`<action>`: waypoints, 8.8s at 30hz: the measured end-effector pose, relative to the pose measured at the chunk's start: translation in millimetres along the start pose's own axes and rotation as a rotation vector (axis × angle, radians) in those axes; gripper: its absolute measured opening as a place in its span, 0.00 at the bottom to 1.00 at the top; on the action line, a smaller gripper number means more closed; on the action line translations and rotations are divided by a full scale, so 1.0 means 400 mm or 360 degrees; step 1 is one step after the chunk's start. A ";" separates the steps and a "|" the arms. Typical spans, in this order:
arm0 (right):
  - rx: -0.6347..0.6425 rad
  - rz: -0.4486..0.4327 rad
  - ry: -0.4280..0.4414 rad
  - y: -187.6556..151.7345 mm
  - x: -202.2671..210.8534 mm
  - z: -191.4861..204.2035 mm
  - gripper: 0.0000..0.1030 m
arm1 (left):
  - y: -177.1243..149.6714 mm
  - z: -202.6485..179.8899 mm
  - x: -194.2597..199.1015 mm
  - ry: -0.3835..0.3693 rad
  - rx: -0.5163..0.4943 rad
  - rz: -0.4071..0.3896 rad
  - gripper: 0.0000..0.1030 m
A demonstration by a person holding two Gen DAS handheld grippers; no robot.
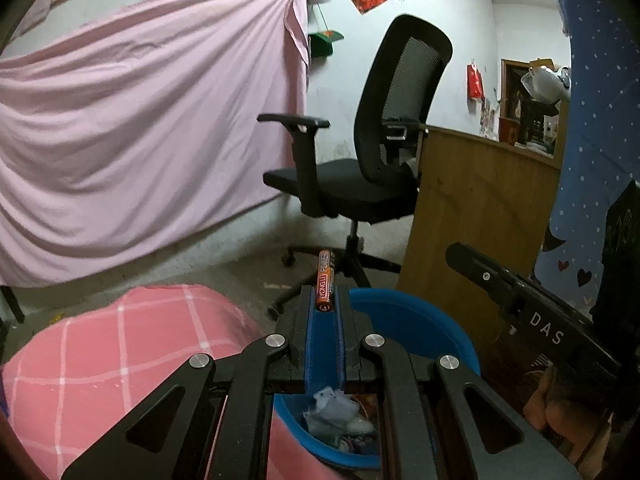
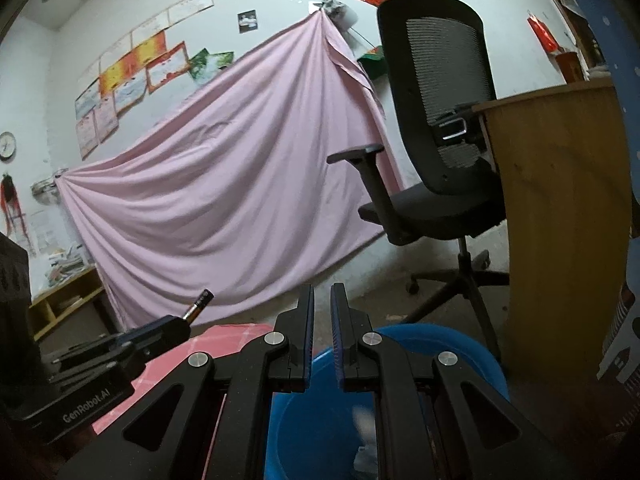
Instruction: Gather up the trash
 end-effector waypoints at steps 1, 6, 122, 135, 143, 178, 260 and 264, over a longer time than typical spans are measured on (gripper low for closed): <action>-0.0007 0.0008 0.0002 -0.002 -0.001 -0.004 0.07 | -0.001 -0.003 -0.005 -0.0003 0.0002 0.0015 0.07; -0.0023 0.0042 -0.0010 -0.007 -0.004 -0.009 0.07 | -0.012 -0.019 -0.023 -0.0027 -0.0004 0.0086 0.07; 0.0425 -0.0235 -0.0235 -0.382 0.493 0.461 1.00 | -0.602 0.231 0.773 0.0715 0.0520 -0.0337 0.98; 0.0468 -0.0237 -0.0218 -0.437 0.495 0.488 1.00 | -0.646 0.221 0.784 0.0794 0.0482 -0.0353 0.98; 0.0489 -0.0196 -0.0243 -0.456 0.478 0.488 1.00 | -0.655 0.224 0.785 0.0797 0.0500 -0.0361 0.98; 0.0495 -0.0142 -0.0245 -0.472 0.457 0.482 1.00 | -0.663 0.230 0.787 0.0799 0.0531 -0.0348 0.98; 0.0465 -0.0126 -0.0243 -0.475 0.461 0.486 1.00 | -0.661 0.236 0.788 0.0806 0.0490 -0.0345 0.98; 0.0462 -0.0126 -0.0243 -0.477 0.462 0.487 1.00 | -0.661 0.236 0.786 0.0807 0.0490 -0.0345 0.98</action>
Point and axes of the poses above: each gripper's, at about its wrist camera, not at the fingertips, and x roughly against the way its jaws point, z to its left, y to its top, the point moved 9 cm from there along -x, roughly the way its jaws point, and after that the axes turned 12 degrees about z, right-handed, at the moved point
